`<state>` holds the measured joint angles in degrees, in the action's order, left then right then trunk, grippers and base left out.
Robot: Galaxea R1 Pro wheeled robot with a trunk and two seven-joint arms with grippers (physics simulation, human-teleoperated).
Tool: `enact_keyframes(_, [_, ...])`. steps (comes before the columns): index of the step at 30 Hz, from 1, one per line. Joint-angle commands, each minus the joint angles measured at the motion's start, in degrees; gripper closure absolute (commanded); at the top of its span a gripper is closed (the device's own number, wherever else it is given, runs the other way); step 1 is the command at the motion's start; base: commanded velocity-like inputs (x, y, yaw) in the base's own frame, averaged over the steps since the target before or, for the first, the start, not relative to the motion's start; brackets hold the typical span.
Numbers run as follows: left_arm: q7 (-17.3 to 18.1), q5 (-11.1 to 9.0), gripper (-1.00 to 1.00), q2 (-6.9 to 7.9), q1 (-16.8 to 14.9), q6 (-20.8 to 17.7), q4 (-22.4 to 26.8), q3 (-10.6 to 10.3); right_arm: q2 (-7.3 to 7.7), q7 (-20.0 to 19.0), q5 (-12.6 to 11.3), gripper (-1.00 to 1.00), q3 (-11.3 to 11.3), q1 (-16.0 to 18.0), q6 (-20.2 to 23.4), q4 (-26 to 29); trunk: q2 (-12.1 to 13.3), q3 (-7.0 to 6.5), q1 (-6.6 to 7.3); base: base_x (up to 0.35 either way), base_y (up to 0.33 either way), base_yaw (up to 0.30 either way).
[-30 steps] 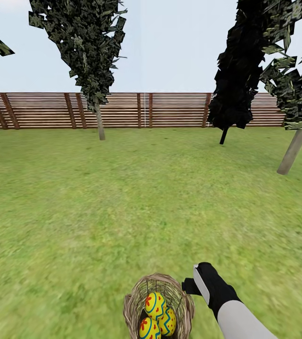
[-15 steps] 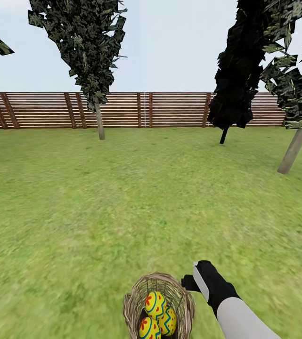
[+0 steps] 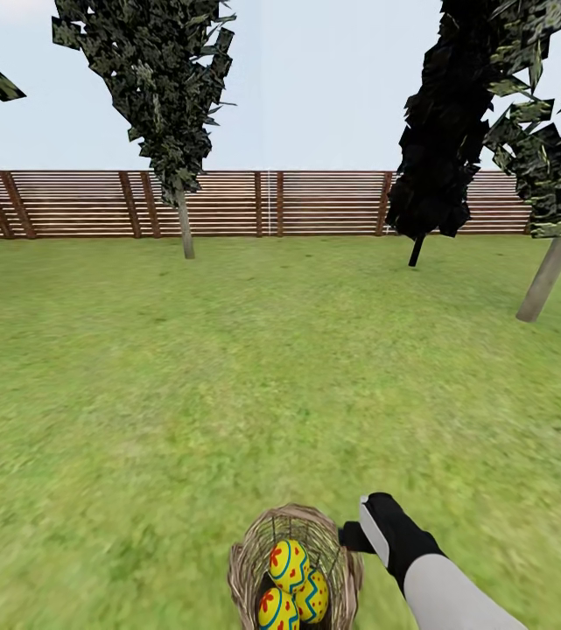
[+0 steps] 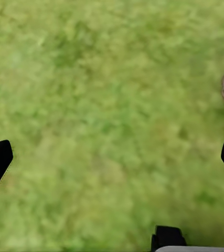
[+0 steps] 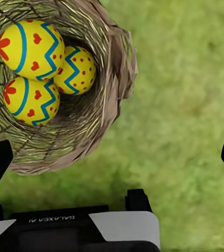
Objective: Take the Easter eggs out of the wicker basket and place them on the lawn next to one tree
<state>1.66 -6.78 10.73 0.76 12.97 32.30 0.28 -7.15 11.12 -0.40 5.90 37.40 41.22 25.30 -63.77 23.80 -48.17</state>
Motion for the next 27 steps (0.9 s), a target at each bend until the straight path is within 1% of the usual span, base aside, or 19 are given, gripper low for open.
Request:
enact_keyframes(1, [0.16, -0.53, -1.00, 0.31, 0.03, 0.03, -0.03, -0.01, -0.03, 0.26, -0.05, -1.00, 0.32, 0.03, -0.92, -0.46, -0.45, 0.24, -0.23, 0.000, 0.000, 0.000])
enact_keyframes(7, [0.11, -0.52, -1.00, 1.11, 0.03, 0.03, -0.30, 0.03, 0.14, 0.31, -0.04, -1.00, 0.39, 0.04, -3.06, -1.24, -2.86, 1.31, -1.55, 0.000, 0.000, 0.000])
enact_keyframes(11, [0.10, -0.55, -1.00, 1.88, 0.03, -0.08, -0.31, 0.04, 0.29, 0.82, -0.04, -1.00, 0.45, 0.10, -3.37, -1.34, -4.46, 2.03, -2.43, 0.000, 0.000, 0.000])
enact_keyframes(17, [0.10, -0.59, -1.00, 2.78, 0.03, -0.49, -0.26, 0.07, 0.65, 2.83, -0.04, -1.00, 0.58, 0.28, -3.49, -1.38, -6.87, 3.11, -3.75, 0.000, 0.000, 0.000])
enact_keyframes(21, [0.05, -0.60, -1.00, 3.30, 0.03, -0.62, -0.25, 0.09, 0.70, 3.26, -0.07, -1.00, 0.60, 1.07, -3.51, -1.43, -8.48, 3.83, -4.62, 0.000, 0.000, 0.000])
enact_keyframes(27, [-1.92, -0.73, -1.00, 3.71, 0.03, -0.98, -0.22, 0.07, 0.71, 3.43, -0.12, -1.00, 0.60, 1.75, -3.50, -1.42, -10.88, 4.91, -5.94, 0.000, 0.000, 0.000])
